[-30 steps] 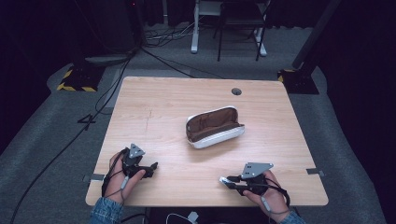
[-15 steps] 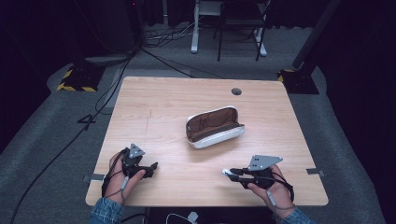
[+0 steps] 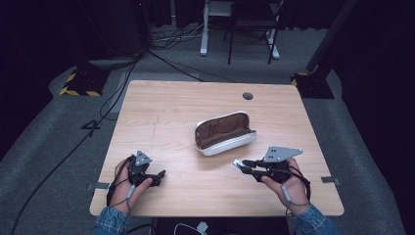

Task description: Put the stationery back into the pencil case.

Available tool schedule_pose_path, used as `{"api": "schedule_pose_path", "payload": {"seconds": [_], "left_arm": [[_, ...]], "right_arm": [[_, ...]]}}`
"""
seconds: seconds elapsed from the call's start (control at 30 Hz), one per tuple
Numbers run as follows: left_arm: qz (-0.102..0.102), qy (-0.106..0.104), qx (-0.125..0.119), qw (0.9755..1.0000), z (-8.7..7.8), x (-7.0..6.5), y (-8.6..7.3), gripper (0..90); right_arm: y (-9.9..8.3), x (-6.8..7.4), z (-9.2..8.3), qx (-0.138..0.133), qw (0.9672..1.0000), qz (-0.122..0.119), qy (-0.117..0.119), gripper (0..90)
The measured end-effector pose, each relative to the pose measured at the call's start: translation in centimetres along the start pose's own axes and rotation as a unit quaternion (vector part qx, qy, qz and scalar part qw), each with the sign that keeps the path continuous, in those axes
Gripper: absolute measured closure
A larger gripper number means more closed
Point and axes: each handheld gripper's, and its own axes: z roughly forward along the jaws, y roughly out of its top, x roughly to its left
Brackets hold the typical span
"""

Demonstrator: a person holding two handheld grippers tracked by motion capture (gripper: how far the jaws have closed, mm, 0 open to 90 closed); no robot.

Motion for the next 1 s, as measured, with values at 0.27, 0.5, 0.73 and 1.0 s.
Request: {"api": "schedule_pose_path", "payload": {"seconds": [0.27,0.5,0.73,1.0], "left_arm": [[0.001,-0.001,0.002,1.0,0.1,0.0,0.1,13.0],[0.001,-0.002,0.003,1.0,0.1,0.0,0.1,13.1],[0.004,-0.001,0.003,1.0,0.1,0.0,0.1,13.0],[0.004,-0.001,0.003,1.0,0.1,0.0,0.1,13.0]], "right_arm": [[1.8,-1.6,0.3,-0.004,0.9998,0.02,-0.007,73.6],[3.9,-3.2,0.9,-0.002,0.9994,0.022,-0.027,73.5],[5.4,-4.8,1.9,0.007,0.9985,0.025,-0.049,73.5],[6.4,-6.8,3.5,0.024,0.9966,0.038,-0.069,73.6]]}}
